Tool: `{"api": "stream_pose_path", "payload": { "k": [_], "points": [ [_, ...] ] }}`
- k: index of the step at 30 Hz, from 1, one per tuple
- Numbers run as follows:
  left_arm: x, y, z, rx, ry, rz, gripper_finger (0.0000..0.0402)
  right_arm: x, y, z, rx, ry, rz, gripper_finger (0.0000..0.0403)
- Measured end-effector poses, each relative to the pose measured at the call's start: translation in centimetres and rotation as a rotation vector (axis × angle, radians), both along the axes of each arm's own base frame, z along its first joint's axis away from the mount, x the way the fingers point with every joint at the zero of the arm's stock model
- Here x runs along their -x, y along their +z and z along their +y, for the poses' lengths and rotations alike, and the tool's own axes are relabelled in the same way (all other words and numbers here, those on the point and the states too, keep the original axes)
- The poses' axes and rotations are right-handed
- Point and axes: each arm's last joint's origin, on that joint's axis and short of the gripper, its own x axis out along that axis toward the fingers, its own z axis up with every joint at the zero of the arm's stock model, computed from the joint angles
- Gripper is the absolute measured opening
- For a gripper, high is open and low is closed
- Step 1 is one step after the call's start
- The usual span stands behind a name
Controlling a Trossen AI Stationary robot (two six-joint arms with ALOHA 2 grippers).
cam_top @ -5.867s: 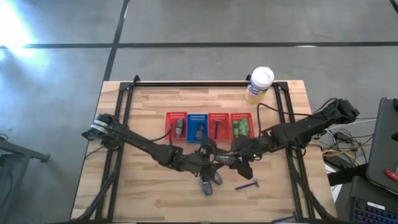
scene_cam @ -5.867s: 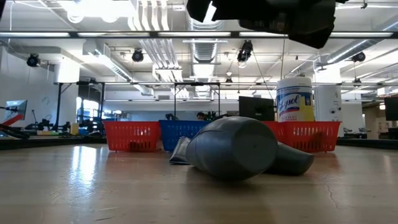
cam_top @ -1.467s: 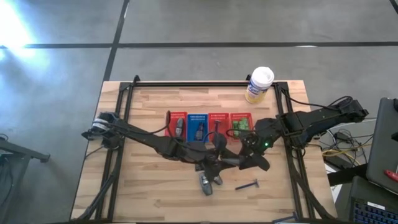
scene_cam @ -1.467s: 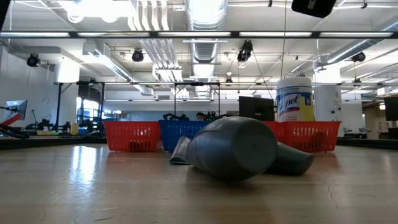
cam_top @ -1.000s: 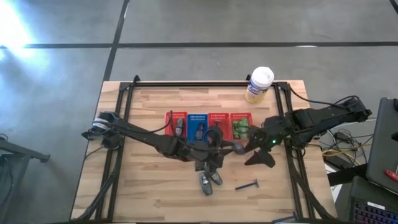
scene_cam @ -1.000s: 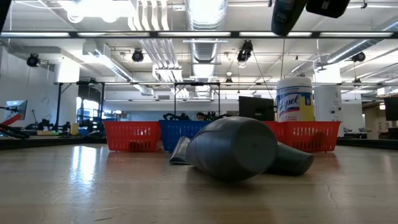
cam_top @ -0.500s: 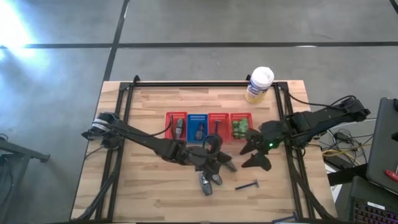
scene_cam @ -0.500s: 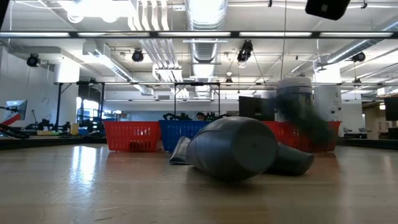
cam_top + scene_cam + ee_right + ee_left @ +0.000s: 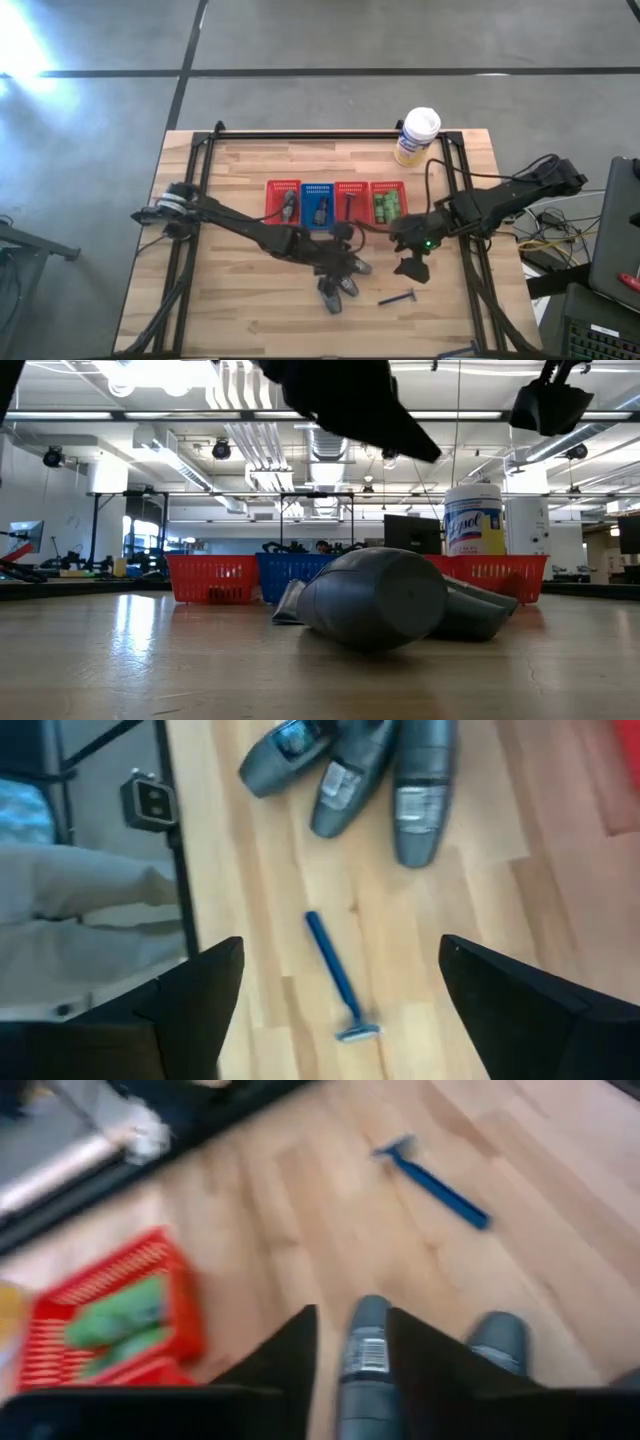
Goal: Pick & Place Travel size toiletries
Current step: Put the black deodorant into the left red basket
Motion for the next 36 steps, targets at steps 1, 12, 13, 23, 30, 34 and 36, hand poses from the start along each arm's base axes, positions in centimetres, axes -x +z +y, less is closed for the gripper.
{"api": "stream_pose_path", "payload": {
  "k": [1, 12, 13, 23, 30, 34, 36],
  "points": [
    [-0.4, -0.5, 0.0, 0.015, -0.013, 0.017, 0.0151, 0.2, 0.1, 0.0, 0.013, -0.009, 0.005, 0.034],
    [-5.4, -5.4, 1.4, -0.06, -0.029, 0.444, 0.0298, 1.0, 0.3, 0.5, 0.001, -0.061, 0.028, 0.0368],
    [-5.6, -5.5, 1.6, -0.051, -0.03, 0.477, 0.0298, 1.0, 0.2, 0.6, 0.0, -0.06, 0.032, 0.0368],
    [-7.0, -6.3, 2.1, -0.046, -0.028, 0.559, 0.0269, 1.5, 0.1, 1.7, 0.031, -0.045, 0.023, 0.0368],
    [-6.2, -4.9, 2.2, -0.028, 0.034, 0.575, 0.0212, 1.6, 0.1, 1.9, 0.055, -0.038, 0.01, 0.0368],
    [-4.6, -0.5, 2.9, 0.041, 0.244, 0.514, 0.0212, 1.9, 0.4, 1.8, 0.052, -0.037, 0.003, 0.0368],
    [-3.3, 2.4, 3.4, 0.089, 0.438, 0.432, 0.0212, 2.2, 0.7, 1.6, 0.053, -0.047, -0.018, 0.0368]
  ]
}}
